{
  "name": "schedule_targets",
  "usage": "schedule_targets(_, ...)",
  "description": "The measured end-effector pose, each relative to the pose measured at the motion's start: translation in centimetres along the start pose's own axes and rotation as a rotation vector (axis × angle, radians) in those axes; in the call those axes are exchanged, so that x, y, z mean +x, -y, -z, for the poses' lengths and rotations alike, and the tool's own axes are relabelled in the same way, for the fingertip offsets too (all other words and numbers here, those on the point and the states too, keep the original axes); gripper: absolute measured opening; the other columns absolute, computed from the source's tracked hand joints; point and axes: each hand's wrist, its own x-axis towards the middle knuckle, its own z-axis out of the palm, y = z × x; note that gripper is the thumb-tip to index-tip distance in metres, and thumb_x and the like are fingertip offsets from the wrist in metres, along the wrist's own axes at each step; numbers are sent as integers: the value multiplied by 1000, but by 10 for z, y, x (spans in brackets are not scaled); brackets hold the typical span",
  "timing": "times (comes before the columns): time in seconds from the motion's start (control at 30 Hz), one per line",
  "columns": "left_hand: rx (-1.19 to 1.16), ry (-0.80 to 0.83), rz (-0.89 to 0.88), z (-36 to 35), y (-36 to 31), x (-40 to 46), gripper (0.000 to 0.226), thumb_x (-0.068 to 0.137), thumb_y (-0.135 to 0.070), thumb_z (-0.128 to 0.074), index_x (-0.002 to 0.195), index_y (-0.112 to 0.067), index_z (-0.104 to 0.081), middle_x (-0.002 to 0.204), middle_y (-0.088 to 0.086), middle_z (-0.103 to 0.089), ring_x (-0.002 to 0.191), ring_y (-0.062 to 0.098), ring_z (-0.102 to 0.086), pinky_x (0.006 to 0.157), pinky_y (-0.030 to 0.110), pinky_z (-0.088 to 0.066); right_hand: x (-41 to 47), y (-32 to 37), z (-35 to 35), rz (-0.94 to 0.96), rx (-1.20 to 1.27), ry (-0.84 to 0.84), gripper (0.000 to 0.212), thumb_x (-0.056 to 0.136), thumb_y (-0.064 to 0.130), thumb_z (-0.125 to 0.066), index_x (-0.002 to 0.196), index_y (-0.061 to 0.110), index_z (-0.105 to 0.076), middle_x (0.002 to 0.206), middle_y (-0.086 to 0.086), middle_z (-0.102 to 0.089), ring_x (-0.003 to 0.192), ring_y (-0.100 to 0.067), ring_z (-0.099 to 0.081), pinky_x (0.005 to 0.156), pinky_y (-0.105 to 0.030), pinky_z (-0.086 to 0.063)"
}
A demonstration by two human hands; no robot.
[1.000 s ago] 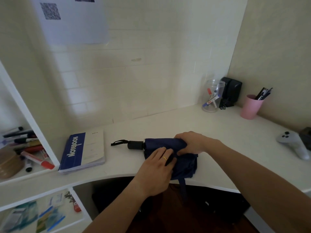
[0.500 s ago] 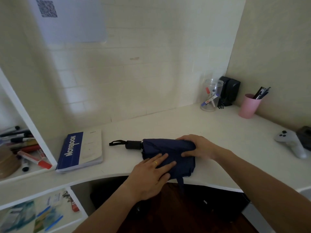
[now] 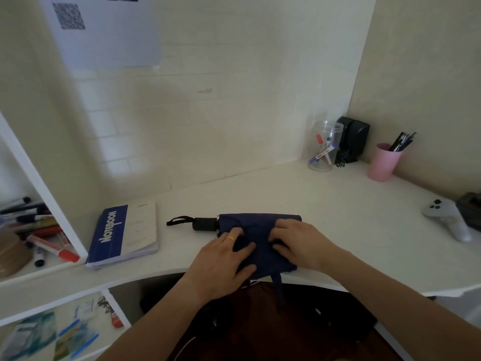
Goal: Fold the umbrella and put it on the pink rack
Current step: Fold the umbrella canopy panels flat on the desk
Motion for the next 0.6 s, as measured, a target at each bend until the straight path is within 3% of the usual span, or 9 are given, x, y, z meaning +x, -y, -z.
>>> schedule_targets(0.1,7,28,-6,0,7,-8,63,99,-67,-24,153,-38,-36,165,6,-27,138,23,-43,108,40,-43,-23,-13,-15,-30,71,-53,30,91,39,-55,109,22,-72,109,6,-60,97,-14,-59,83,-29,-52)
schedule_targets(0.17,-11,-4,-4,5,9,-12,59,101,-66,-23,148,-38,-43,162,2,-38,137,21,-47,106,38,-43,-29,-13,-18,-33,123,-81,30,90,41,-57,108,22,-72,109,7,-59,94,-10,-59,84,-26,-52)
schedule_targets(0.27,-271,-83,159,12,11,-4,46,105,-56,-27,136,-34,-51,130,-3,-66,114,16,-62,93,31,-48,-31,-13,-18,-50,159,-107,32,87,38,-62,116,25,-64,112,9,-57,93,-7,-57,81,-22,-49)
schedule_targets(0.33,-326,-151,258,11,13,7,44,106,-48,-35,141,-25,-50,117,3,-71,104,19,-65,88,33,-51,-32,-12,-19,-62,165,-111,41,88,38,-61,126,25,-56,120,7,-51,93,-9,-57,82,-22,-50)
schedule_targets(0.4,-113,-234,205,2,16,15,51,101,-41,-54,144,-13,-52,124,10,-65,112,25,-63,93,35,-52,-34,-11,-20,-57,167,-115,48,88,37,-60,133,21,-51,133,1,-40,94,-11,-58,83,-22,-51)
schedule_targets(0.47,54,-247,79,-7,21,15,64,97,-43,-61,149,-8,-48,146,16,-51,134,32,-51,109,40,-47,-34,-12,-22,-55,161,-124,52,89,37,-59,136,17,-51,142,-5,-32,93,-13,-58,84,-22,-52)
schedule_targets(0.53,69,-199,0,-12,33,9,69,103,-50,-43,159,-12,-28,167,12,-25,154,26,-26,122,42,-32,-35,-14,-23,-52,155,-145,52,89,41,-57,134,14,-55,147,-7,-31,93,-12,-59,84,-23,-53)
schedule_targets(0.6,77,-118,-3,-16,44,1,69,106,-56,-23,163,-19,-13,171,5,-5,158,18,-9,127,39,-20,-37,-16,-26,-53,171,-166,52,90,44,-56,131,13,-59,149,-5,-33,95,-10,-59,87,-23,-53)
